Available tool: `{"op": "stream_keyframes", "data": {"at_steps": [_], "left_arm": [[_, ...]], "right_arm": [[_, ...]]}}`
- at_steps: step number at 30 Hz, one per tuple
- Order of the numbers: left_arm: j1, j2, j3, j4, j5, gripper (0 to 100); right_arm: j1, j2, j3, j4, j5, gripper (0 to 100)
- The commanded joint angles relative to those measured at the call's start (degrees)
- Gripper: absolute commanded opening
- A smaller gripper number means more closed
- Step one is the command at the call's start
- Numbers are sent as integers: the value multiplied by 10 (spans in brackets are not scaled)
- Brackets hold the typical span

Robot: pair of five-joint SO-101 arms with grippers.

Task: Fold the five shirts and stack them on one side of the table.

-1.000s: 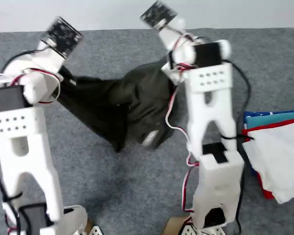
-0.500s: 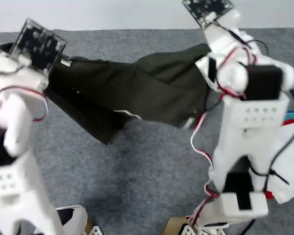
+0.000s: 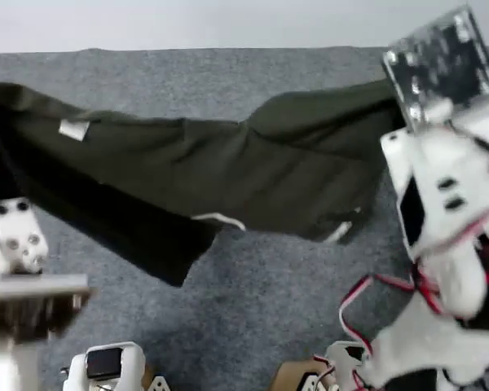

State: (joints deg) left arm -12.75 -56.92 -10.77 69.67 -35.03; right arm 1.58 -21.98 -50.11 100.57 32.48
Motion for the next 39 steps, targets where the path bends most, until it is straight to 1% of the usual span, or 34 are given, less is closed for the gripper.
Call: {"op": "stream_keyframes", "data": {"at_steps": [1,4,6,11,16,21,24,29,34,39], "left_arm": [[2,-4,-9,-13,2,3],[2,4,22,-14,2,3],[2,17,55,-14,2,3],[4,67,151,-13,2,3],[4,127,233,-17,2,3],[4,178,267,-13,2,3],[4,197,279,-13,2,3],[4,207,299,-13,2,3],[5,207,315,-18,2,3],[4,207,328,-18,2,3]], "right_arm": [[7,-38,54,22,4,10],[5,-40,142,17,3,10],[-2,-35,216,-6,2,10],[-30,-1,389,-103,0,10],[-58,48,498,-218,1,10],[-65,104,525,-291,1,10],[-73,145,528,-294,1,13],[-83,209,527,-280,1,102],[-83,249,527,-305,4,79],[-84,281,526,-339,4,79]]}}
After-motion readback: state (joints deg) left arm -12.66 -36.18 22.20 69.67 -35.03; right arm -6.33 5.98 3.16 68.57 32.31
